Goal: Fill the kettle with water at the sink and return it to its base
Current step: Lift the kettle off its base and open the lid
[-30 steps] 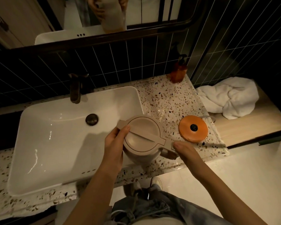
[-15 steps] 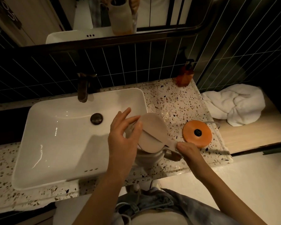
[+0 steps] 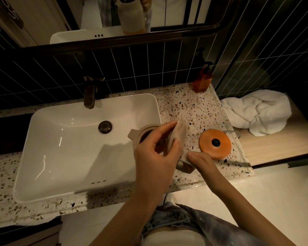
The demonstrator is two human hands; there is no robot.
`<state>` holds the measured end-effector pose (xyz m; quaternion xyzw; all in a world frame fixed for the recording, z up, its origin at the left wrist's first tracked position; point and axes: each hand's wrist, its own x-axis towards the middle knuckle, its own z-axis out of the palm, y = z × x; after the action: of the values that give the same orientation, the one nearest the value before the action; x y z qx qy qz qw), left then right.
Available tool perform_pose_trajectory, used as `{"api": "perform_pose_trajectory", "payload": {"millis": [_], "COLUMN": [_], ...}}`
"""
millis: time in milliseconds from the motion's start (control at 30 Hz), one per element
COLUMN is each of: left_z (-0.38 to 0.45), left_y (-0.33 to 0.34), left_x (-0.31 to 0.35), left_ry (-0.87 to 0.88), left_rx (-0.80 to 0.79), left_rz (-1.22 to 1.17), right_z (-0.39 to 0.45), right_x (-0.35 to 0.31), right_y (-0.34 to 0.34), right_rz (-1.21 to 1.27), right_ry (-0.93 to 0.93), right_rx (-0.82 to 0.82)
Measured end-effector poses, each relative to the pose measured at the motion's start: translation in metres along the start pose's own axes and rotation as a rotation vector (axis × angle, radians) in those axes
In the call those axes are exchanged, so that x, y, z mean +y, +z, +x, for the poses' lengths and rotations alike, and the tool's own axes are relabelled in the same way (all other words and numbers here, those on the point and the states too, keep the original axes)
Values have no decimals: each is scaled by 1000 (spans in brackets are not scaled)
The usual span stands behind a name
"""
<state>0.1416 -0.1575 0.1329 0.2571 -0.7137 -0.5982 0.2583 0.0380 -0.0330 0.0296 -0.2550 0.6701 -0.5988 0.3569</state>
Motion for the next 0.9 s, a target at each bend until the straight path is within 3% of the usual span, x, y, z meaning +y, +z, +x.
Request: {"api": "perform_pose_trajectory", "payload": {"millis": [133, 300, 433, 500, 667, 900], "left_z": [-1, 13, 27, 33, 39, 36], "left_y": [4, -13, -30, -35, -34, -34], "left_x": [8, 2, -29, -46, -77, -91], "left_ry": [23, -108, -105, -158, -543, -599], "left_rx": [-40, -179, -8, 62, 88, 185], "left_rz": [-36, -249, 167, 225, -137, -373], "right_z": [0, -1, -2, -3, -3, 5], "right_x": [1, 8, 7, 5, -1, -2], "right_y": [-3, -7, -11, -14, -18, -12], "right_rz": [7, -13, -11, -3, 6, 31], "right_ry": [11, -2, 2, 4, 0, 33], "right_rx": [12, 9, -9, -20, -44, -58]}}
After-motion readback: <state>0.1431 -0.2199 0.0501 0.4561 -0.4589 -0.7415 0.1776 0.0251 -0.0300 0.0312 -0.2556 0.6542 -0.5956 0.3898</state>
